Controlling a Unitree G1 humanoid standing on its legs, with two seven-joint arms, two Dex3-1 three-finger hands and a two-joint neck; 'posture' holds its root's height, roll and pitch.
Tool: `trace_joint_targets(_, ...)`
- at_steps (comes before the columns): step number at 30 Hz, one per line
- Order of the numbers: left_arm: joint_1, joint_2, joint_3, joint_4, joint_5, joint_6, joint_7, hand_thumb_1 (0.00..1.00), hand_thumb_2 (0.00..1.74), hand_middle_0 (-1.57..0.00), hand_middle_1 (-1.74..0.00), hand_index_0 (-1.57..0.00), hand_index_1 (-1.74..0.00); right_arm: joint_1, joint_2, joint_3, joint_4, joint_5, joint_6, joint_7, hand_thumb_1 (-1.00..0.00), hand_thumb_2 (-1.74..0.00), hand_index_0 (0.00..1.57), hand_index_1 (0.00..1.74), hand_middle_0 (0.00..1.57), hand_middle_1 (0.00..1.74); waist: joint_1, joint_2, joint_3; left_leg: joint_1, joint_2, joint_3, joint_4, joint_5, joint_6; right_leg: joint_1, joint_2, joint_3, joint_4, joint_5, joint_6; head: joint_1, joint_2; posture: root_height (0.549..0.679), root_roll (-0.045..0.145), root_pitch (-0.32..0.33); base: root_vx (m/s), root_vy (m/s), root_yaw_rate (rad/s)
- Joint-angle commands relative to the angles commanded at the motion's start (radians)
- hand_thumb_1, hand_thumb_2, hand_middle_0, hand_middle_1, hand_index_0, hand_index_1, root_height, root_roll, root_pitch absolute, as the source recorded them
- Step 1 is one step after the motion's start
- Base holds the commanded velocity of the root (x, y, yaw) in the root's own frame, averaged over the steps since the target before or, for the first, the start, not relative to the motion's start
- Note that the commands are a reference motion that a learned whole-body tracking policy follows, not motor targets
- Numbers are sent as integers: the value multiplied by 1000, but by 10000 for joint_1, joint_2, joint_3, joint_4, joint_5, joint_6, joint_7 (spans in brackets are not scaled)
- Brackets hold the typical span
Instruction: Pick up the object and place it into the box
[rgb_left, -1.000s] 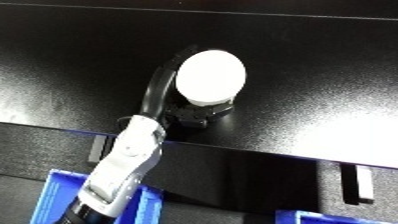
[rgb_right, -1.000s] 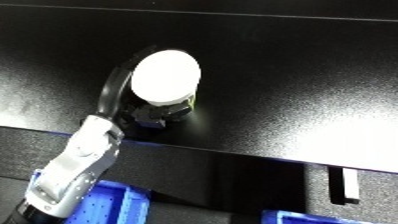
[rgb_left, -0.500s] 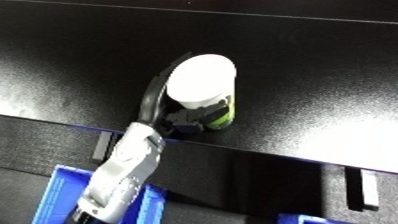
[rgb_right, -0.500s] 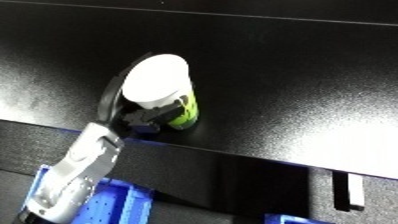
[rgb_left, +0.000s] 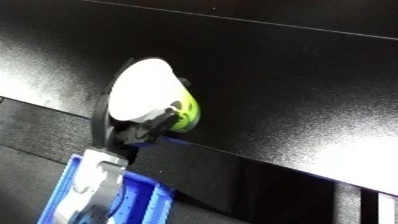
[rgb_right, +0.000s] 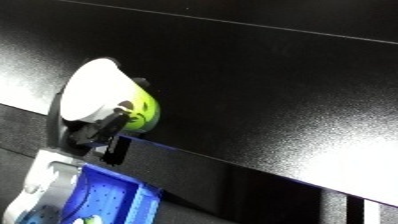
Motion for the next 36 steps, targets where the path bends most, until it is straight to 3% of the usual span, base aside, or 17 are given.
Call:
trace_joint_targets(4, 567, -41, 776, 417, -912, -339, 364, 850, 1479, -1334, -1479, -1334, -1479, 95, -12, -182, -31, -31, 20, -61, 0, 0, 0, 0, 0, 0, 149, 62, 0, 48, -115, -99, -87, 107, -20, 108, -48, -96, 9, -59, -34, -1049, 213, 630, 48, -48, -42, -7, 179)
trace_joint_targets(8, 1058, 51, 1418, 1361, -750, -1105, 811, 850, 1479, -1334, -1479, -1334, -1479, 118, -61, -304, -57, 1, 53, -52, 0, 0, 0, 0, 0, 0, 272, 98, -3, 9, -189, -144, -19, 138, -5, 158, -68, -186, 116, -180, -92, -2089, 217, 629, 52, -50, -40, -4, 127)
trace_joint_targets(13, 1564, 349, 2218, 3069, -907, -2326, 1625, 850, 1479, -1334, -1479, -1334, -1479, 163, -121, -311, -69, 88, 115, -79, 0, 0, 0, 0, 0, 0, 377, 107, -46, -5, -182, -182, 11, 209, -10, 232, -50, -252, 226, -366, -161, -3602, 123, 628, 56, -55, -8, 3, 47)
trace_joint_targets(17, 1760, 607, 2731, 4855, -2370, -2918, 2123, 850, 1479, -1334, -1479, -1334, -1479, 169, -150, -265, 32, 102, 162, -100, 0, 0, 0, 0, 0, 0, 382, 95, -85, -59, -179, -199, -5, 300, -17, 316, -22, -266, 241, -496, -201, -4820, -53, 627, 58, -57, 12, 15, 40)
trace_joint_targets(23, 1779, 804, 3026, 7249, -4367, -3060, 1680, 850, 1479, -1334, -1479, -1334, -1479, 0, -75, -132, 224, -68, 294, -23, 0, 0, 0, 0, 0, 0, 295, -59, -133, -159, -157, -219, -116, 452, -28, 390, 67, -256, 205, -616, -247, -6132, -79, 627, 57, -59, 12, 26, 32)
trace_joint_targets(35, 1359, 1416, 3091, 9956, -4284, -2246, 987, 850, 1479, -1334, -1479, -1334, -1479, -134, -8, 184, 424, -313, 146, 235, 0, 0, 0, 0, 0, 0, 225, -541, -77, -200, 115, -223, -442, 690, -121, 564, 280, -306, -8, -669, -277, -6714, -569, 629, 43, -57, -4, 15, 31)
trace_joint_targets(36, 1340, 1442, 3058, 10137, -4187, -2122, 949, 800, 1392, -1256, -1392, -1256, -1392, -139, -3, 208, 433, -339, 140, 252, 0, 0, 0, 0, 0, 0, 221, -575, -69, -194, 133, -222, -463, 700, -128, 583, 296, -311, -29, -666, -276, -6713, -627, 630, 41, -58, 2, 26, 26)
